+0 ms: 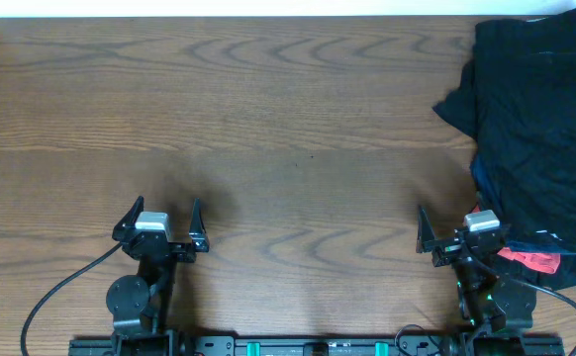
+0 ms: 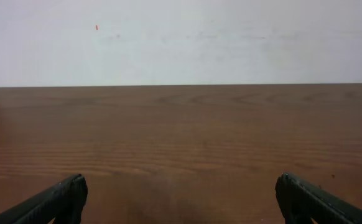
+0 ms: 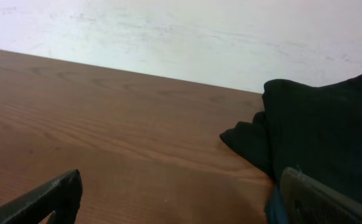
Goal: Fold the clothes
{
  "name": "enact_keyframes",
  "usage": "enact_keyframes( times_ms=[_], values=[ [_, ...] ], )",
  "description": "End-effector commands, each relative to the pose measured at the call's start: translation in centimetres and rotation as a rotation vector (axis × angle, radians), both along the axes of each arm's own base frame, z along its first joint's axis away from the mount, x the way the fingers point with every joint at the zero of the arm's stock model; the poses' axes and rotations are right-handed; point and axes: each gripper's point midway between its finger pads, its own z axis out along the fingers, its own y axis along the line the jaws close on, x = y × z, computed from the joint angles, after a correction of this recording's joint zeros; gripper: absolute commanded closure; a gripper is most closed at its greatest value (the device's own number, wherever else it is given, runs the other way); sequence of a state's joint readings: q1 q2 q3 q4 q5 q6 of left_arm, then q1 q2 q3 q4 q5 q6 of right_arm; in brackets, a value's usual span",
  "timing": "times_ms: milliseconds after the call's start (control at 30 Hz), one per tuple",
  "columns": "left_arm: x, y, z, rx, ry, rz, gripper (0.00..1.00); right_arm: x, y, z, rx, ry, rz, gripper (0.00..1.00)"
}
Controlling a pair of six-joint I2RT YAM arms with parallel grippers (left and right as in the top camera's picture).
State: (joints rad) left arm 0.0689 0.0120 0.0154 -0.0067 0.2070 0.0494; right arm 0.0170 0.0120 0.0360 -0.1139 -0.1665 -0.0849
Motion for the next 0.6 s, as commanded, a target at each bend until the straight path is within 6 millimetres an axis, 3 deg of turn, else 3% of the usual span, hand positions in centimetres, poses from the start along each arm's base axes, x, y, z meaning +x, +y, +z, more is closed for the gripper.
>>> enact_keyframes(
  times_ms=[0, 367, 567],
  values=[
    [-0.1, -0.5, -1.3, -0.014, 0.044, -0.024, 0.02, 0.0, 0.0, -0.1, -0.009, -0.004, 0.0, 0.01],
    [-0.1, -0.5, -0.9, -0.013, 0.028, -0.024, 0.02, 0.0, -0.1, 0.0, -0.01, -0.01, -0.008, 0.01],
    [-0.1, -0.5, -0.9, -0.013, 0.027, -0.025, 0.02, 0.1, 0.2, 2.3, -0.005, -0.101, 0.011, 0.01]
  ],
)
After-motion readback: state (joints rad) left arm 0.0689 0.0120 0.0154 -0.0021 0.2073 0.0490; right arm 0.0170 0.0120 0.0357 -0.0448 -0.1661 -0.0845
